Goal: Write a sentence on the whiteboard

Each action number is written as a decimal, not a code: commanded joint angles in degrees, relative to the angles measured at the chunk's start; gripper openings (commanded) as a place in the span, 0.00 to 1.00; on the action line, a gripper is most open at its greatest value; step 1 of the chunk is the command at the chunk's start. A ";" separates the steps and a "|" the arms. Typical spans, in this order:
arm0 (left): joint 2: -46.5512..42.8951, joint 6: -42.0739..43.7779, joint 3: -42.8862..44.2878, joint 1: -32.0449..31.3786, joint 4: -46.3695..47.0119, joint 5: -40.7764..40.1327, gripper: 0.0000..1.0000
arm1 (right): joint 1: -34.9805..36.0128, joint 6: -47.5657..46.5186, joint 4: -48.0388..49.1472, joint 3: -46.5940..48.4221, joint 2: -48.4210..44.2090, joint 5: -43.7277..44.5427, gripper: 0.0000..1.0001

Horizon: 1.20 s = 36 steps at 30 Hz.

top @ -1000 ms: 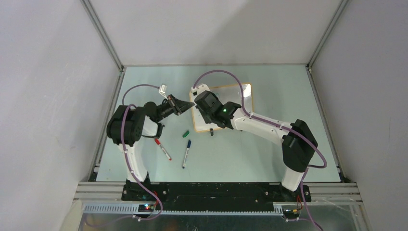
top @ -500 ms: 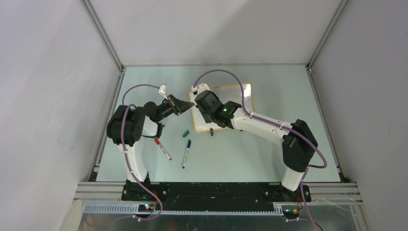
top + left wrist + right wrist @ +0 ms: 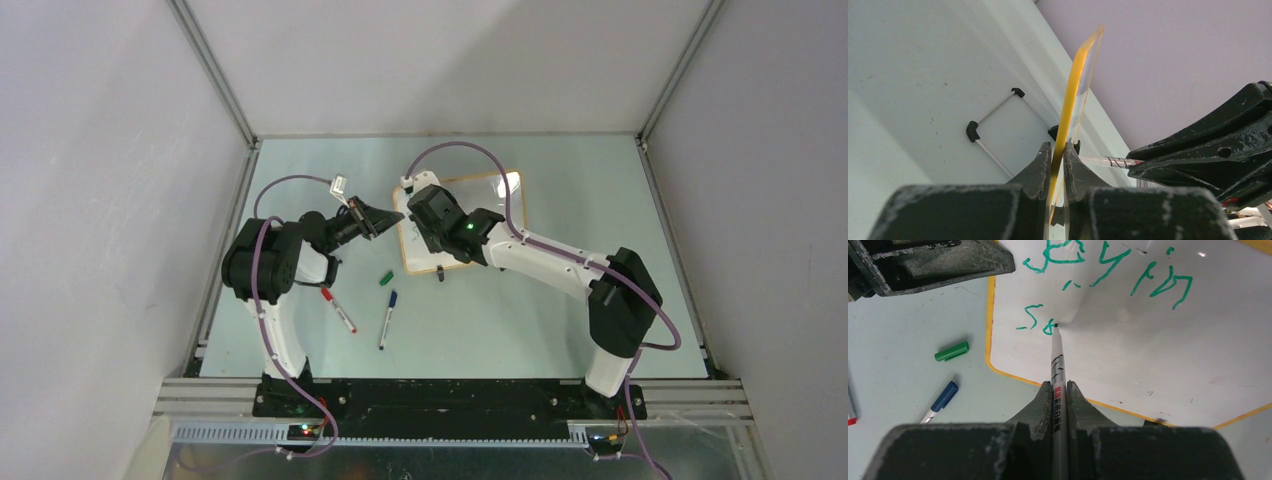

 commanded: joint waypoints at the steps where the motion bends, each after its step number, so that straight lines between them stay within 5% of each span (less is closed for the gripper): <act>1: -0.41 -0.61 1.14 -0.21 3.12 1.19 0.00 | -1.66 0.24 1.76 0.89 -2.09 4.38 0.00; 36: -0.51 -0.53 1.16 -0.17 3.12 1.27 0.00 | -1.18 1.07 -0.03 -3.41 -3.27 1.47 0.00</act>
